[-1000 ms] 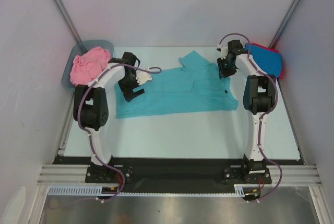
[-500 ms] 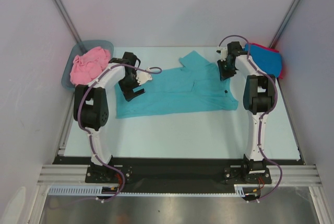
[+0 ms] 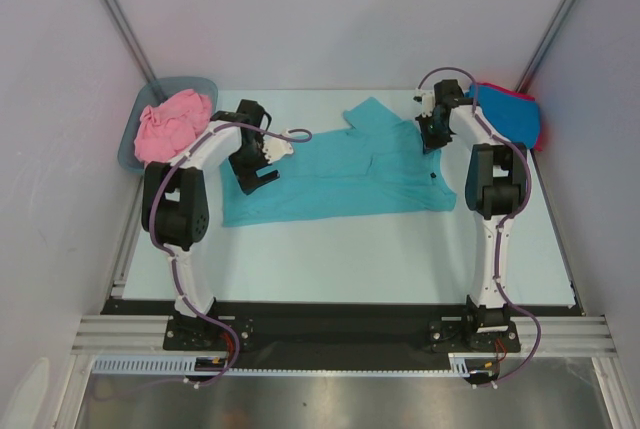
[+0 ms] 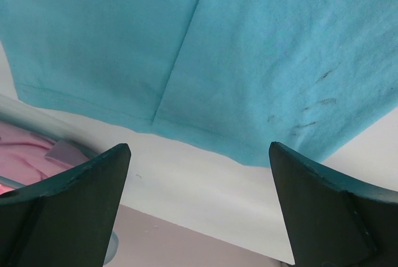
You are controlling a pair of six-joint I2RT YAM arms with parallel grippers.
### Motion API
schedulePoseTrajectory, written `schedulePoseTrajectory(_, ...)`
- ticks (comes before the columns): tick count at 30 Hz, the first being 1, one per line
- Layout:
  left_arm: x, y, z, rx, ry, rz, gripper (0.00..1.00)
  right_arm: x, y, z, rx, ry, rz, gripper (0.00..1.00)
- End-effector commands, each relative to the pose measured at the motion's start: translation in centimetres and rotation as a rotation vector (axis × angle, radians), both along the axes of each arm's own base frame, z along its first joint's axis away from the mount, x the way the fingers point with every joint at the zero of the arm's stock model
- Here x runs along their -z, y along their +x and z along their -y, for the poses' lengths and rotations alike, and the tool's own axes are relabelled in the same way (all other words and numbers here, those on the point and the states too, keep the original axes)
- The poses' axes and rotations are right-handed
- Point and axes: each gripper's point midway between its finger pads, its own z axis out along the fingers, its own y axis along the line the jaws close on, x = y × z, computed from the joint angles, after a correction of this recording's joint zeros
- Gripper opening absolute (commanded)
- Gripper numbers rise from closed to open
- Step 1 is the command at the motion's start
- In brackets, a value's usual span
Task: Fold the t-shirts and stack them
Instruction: Fold the tshirt
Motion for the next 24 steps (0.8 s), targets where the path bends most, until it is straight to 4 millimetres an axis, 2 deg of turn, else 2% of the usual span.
schedulePoseTrajectory(1,-0.4,0.1,0.6,-0.007,-0.014,0.021,1.0,-4.3,1.8,-0.2,-0.01,-0.013,0.117,0.0)
schedulePoseTrajectory(6,-0.3,0.2,0.9,-0.004,-0.015,0.021,1.0,-6.0,2.7,0.4,-0.004,-0.042,0.164,0.0)
schedulePoseTrajectory(13,0.0,0.2,0.9,-0.002,-0.009,0.016,1.0,-6.9,3.3,0.9,0.0,-0.081,0.195,0.0)
schedulePoseTrajectory(24,0.2,0.3,1.2,0.007,-0.003,0.014,1.0,-6.3,4.0,1.9,0.003,-0.14,0.216,0.0)
